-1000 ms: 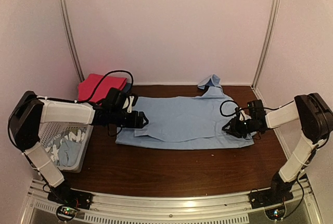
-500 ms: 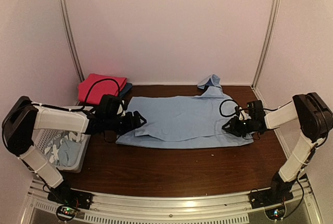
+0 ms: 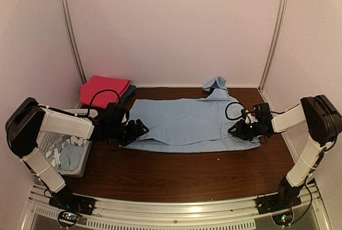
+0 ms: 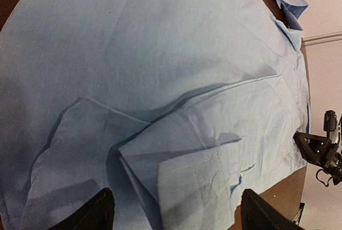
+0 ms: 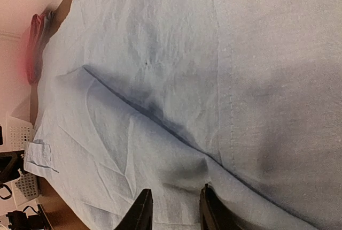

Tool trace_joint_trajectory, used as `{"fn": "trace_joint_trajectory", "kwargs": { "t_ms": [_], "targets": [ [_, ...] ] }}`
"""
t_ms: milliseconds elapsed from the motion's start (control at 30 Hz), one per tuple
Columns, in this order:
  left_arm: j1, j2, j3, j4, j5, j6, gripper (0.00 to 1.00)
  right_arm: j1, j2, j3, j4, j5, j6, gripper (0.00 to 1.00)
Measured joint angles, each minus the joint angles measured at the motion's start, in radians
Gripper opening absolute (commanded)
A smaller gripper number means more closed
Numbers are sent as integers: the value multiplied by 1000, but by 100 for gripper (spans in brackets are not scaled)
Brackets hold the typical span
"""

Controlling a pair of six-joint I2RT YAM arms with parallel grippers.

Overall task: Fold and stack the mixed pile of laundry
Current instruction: Smooth out the 1/3-folded shirt at the center of the board.

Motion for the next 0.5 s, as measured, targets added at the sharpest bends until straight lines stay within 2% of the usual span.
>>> {"fn": "trace_joint_trajectory", "kwargs": {
  "t_ms": [233,500],
  "targets": [
    [-13,0,-31,20,18,-43,83,0,0,0,0,0,0,31],
    [-15,72,-21,202,51,-74,70,0,3,0,5,0,0,31]
  ]
}}
